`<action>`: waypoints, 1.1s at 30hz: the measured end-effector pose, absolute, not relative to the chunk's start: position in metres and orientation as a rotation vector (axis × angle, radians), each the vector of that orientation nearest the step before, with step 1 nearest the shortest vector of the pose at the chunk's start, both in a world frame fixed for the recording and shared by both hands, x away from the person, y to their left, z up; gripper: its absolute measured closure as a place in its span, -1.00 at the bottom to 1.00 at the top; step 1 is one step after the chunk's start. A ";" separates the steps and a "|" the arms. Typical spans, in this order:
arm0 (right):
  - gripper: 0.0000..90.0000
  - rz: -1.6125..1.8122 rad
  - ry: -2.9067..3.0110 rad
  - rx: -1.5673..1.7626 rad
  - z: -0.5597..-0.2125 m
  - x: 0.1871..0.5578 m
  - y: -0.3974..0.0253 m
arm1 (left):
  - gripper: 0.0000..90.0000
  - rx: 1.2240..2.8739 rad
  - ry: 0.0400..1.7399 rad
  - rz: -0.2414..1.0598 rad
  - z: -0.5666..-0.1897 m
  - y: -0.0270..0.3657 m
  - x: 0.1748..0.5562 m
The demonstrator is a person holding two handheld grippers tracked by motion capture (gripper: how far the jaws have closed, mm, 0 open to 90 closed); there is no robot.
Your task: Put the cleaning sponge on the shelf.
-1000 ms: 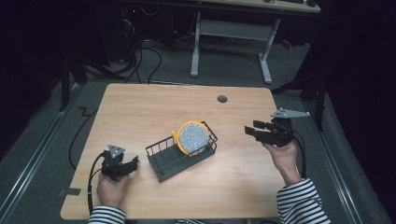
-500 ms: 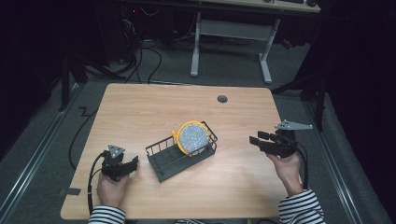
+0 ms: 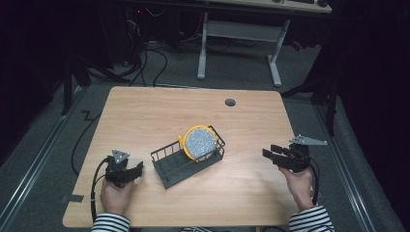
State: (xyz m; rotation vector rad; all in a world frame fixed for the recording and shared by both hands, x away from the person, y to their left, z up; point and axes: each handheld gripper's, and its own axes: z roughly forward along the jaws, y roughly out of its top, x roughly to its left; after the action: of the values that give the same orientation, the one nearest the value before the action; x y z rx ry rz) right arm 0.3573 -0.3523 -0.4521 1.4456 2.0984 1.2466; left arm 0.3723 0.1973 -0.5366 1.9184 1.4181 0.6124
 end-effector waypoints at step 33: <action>-0.09 0.985 2.087 1.471 -0.530 0.343 -0.340 | -0.29 1.916 1.422 0.613 -0.537 0.197 0.372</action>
State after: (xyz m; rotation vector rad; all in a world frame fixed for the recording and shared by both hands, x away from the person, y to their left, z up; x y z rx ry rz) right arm 0.3435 -0.3402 -0.5297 1.4710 2.0873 0.9848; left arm 0.3722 0.1970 -0.5366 1.9158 1.4219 0.6135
